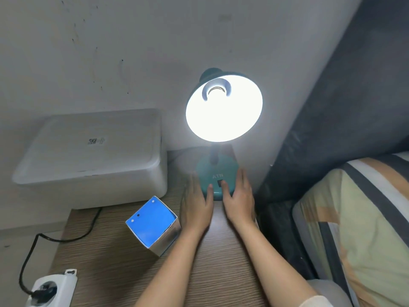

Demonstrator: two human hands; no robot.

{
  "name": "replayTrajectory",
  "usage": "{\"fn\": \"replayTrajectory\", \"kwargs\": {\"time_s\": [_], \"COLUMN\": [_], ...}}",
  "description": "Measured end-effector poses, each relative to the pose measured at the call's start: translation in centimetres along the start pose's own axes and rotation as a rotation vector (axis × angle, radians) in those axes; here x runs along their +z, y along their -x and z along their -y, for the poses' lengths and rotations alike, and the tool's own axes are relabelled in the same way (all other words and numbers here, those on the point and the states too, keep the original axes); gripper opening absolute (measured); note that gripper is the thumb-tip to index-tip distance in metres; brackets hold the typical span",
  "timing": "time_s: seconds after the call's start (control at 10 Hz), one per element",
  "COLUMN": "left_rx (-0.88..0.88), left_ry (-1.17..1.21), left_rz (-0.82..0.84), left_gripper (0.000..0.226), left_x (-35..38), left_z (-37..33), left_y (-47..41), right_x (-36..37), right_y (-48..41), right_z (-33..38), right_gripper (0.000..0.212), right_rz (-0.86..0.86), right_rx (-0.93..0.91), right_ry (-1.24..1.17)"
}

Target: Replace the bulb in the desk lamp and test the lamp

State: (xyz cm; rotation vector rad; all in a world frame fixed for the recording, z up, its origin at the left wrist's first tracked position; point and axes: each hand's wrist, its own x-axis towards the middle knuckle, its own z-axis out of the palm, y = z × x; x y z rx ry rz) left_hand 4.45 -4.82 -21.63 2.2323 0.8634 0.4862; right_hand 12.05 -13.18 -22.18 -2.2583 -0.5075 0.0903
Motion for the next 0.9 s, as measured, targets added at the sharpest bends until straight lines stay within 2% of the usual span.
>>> {"fn": "replayTrajectory", "kwargs": {"time_s": [0.3,0.4,0.5,0.6,0.7,0.9], "left_rx": [0.010,0.015,-0.001,-0.002,-0.034,-0.022], "left_ry": [-0.006,-0.010,-0.051,0.002,0.013,0.001], "left_rz": [-0.020,-0.017,-0.010,-0.010,-0.010,0.053], "left_gripper": [0.058,0.060,0.071,0.070,0.084,0.089], "left_x": [-0.2,-0.1,0.6,1.2,1.2,0.6], "left_z": [-0.3,-0.1,0.5,0.9,1.2,1.5], "left_y": [0.1,0.1,-0.4,-0.2,-0.2,3.5], "right_x": [0.0,-0.1,-0.1,-0.5,-0.7,-1.8], "right_y": [-0.2,-0.3,-0.9,-0.6,0.0,3.4], "right_z": [0.2,0.5,0.9,1.4,1.1,0.2], "right_gripper": [0.062,0.059,0.060,0.056,0.050,0.056], "right_rz": [-0.058,-0.059,-0.108,-0.115,-0.087,-0.015], "right_rx": [0.045,0.075,0.130,0.185,0.121,0.082], "right_ry": [-0.095,-0.155,-0.251,-0.351,-0.314,-0.154]}}
